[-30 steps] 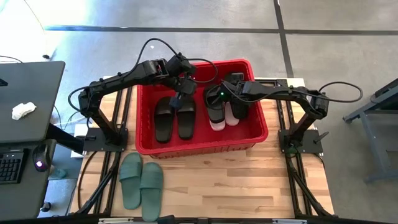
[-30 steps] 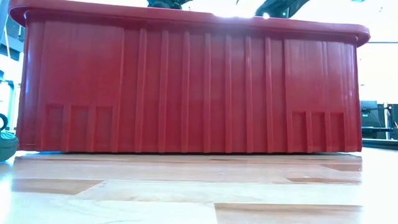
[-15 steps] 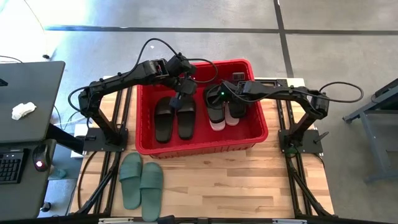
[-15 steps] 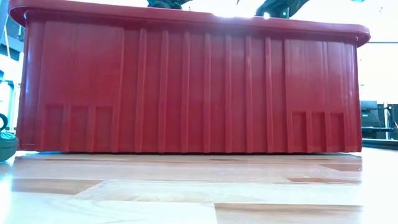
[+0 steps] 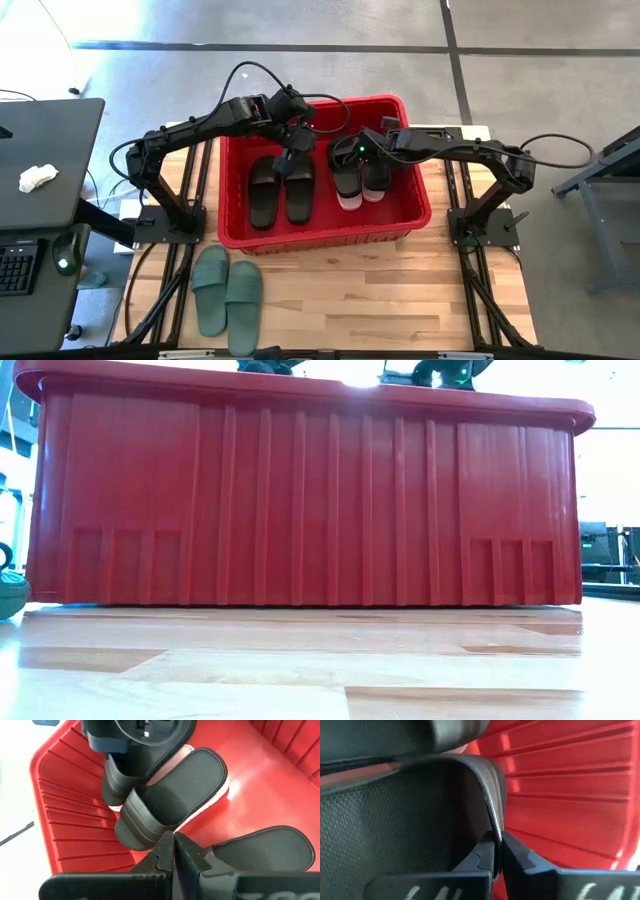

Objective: Pick and place slides into bin
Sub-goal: Stack the black slipper on top of the pink slipper in the red bin

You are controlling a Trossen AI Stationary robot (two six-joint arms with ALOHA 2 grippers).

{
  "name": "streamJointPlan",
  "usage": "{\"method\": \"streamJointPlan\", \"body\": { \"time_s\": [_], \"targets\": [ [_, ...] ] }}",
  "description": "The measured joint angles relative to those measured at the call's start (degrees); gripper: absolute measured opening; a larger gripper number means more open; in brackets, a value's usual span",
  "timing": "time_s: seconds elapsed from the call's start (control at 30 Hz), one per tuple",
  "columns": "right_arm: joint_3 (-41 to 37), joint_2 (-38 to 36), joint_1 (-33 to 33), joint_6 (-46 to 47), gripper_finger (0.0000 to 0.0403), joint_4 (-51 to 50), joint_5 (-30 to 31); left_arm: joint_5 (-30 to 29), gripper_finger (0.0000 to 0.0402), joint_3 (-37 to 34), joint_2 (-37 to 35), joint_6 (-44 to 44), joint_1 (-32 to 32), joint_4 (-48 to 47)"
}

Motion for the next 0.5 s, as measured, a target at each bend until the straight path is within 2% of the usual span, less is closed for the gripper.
{"method": "streamJointPlan", "body": {
  "time_s": [0.03, 0.17, 0.5],
  "targets": [
    [0.0, 0.3, 0.3, 1.2, 0.0001, -0.5, 0.3, 0.0, 0.0003, 0.0, 0.0, 0.0, 0.0, 0.0],
    [0.0, 0.6, 1.5, 2.8, 0.0, -0.9, 7.8, 0.0, 0.0003, 0.0, 0.0, 0.0, 0.0, 0.0],
    [-0.1, 1.5, 1.5, 5.2, 0.0, 0.5, 5.1, 0.0, 0.0003, 0.0, 0.0, -0.6, 0.0, 0.0]
  ]
}}
